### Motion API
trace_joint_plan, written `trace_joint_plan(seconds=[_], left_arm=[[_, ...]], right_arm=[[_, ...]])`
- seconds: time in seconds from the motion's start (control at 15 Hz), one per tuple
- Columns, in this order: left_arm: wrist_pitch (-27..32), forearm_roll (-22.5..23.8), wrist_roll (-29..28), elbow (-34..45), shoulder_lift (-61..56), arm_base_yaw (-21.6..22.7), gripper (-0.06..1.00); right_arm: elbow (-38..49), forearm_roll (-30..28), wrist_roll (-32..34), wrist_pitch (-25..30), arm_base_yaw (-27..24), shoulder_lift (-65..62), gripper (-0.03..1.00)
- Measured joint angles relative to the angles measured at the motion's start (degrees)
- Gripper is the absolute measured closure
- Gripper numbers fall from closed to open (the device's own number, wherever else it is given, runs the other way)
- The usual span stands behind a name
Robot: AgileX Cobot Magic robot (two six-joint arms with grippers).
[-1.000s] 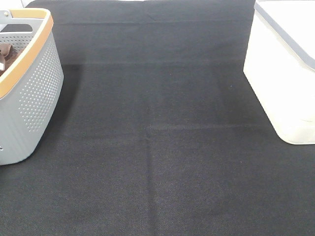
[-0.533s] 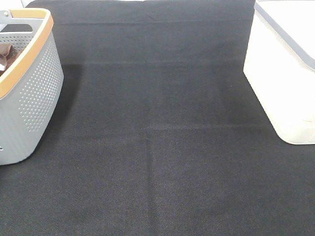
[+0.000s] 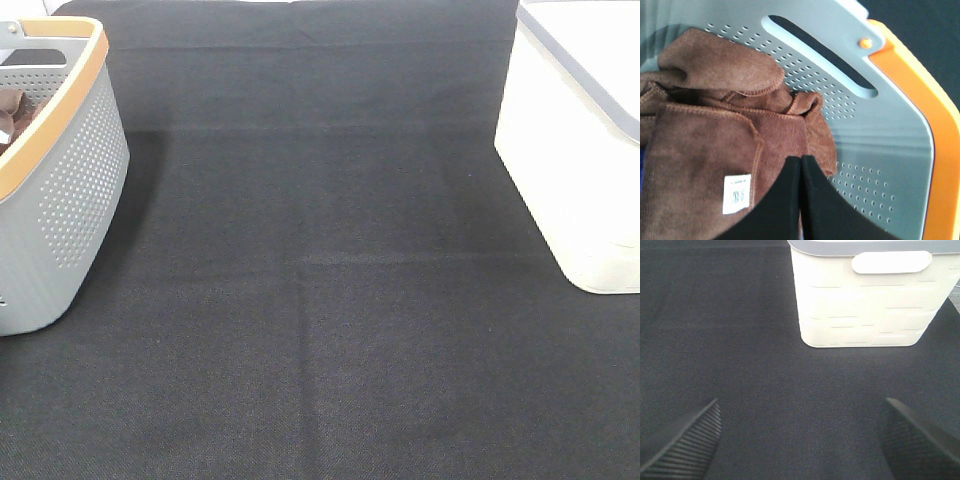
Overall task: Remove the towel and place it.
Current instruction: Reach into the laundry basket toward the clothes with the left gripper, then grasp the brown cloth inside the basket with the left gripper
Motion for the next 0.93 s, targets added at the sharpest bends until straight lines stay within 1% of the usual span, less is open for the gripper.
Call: trace_joint_plan(seconds=[0.07, 0.13, 0.2, 0.27, 0.33, 0.4, 0.47, 0.67, 0.8, 0.93], left_arm=[[1.2, 1.0, -0.1, 0.0, -0.1, 0.0, 0.94], [2.3, 2.7, -0.7, 0.0, -0.1, -0.1, 0.89], [2.3, 2.7, -0.7, 0.0, -0.1, -0.1, 0.89], [3.0, 5.7, -3.2, 0.0, -0.1, -0.1, 0.67], [3.0, 7.0, -4.6, 0.0, -0.1, -0.1, 0.46], [2.6, 7.2, -5.6, 0.0, 0.1, -0.1, 0.33], [1.8, 6.6, -6.3, 0.0, 0.5, -0.1, 0.3], [0.1, 2.6, -7.6, -0.1, 3.7, -0.1, 0.35], [-0.1, 2.2, -9.5, -1.6, 6.1, -0.1, 0.36], [0.3, 2.9, -11.3, -5.0, 8.3, -0.4, 0.36]], right_arm=[[0.0, 0.0, 0.0, 0.0, 0.0, 0.0, 0.16], [0.0, 0.0, 0.0, 0.0, 0.0, 0.0, 0.16], [0.0, 0.0, 0.0, 0.0, 0.0, 0.0, 0.16], [0.0, 0.0, 0.0, 0.0, 0.0, 0.0, 0.16], [0.0, 0.0, 0.0, 0.0, 0.0, 0.0, 0.16], [0.0, 0.0, 0.0, 0.0, 0.0, 0.0, 0.16], [0.0, 0.0, 0.0, 0.0, 0.0, 0.0, 0.16], [0.0, 0.0, 0.0, 0.0, 0.0, 0.0, 0.16], [0.0, 0.0, 0.0, 0.0, 0.0, 0.0, 0.16], [0.0, 0.0, 0.0, 0.0, 0.0, 0.0, 0.16]])
